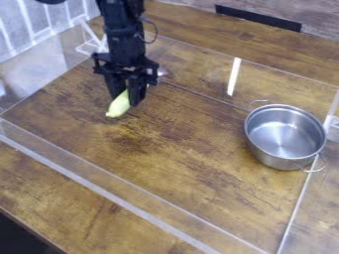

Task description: Move the green spoon to the left

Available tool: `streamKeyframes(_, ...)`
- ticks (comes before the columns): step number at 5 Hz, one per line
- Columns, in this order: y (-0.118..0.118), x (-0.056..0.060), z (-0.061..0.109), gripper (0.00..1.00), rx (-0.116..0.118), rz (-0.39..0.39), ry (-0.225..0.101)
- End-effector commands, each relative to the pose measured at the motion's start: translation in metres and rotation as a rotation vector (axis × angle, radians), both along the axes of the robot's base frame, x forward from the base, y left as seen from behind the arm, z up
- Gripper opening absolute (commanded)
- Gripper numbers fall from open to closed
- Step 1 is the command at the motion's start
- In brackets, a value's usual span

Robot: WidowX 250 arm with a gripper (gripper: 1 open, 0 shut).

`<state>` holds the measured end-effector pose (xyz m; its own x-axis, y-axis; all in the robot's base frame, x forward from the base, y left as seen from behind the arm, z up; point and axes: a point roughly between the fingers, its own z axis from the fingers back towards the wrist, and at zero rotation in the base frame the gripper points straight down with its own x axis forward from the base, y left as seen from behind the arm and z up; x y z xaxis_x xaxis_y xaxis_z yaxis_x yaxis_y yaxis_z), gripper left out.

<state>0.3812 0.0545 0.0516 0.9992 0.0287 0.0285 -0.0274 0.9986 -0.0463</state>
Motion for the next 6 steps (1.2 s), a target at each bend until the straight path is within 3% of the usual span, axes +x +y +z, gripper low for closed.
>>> streamKeyframes(1, -0.001, 0.01, 0.022, 0.0, 0.012, -0.101, -0.055)
streamKeyframes(4, 0.022, -0.006, 0.002, 0.0, 0.009, -0.269, -0.037)
streamKeyframes(6, 0.04, -0.009, 0.009, 0.0, 0.007, -0.226, -0.026)
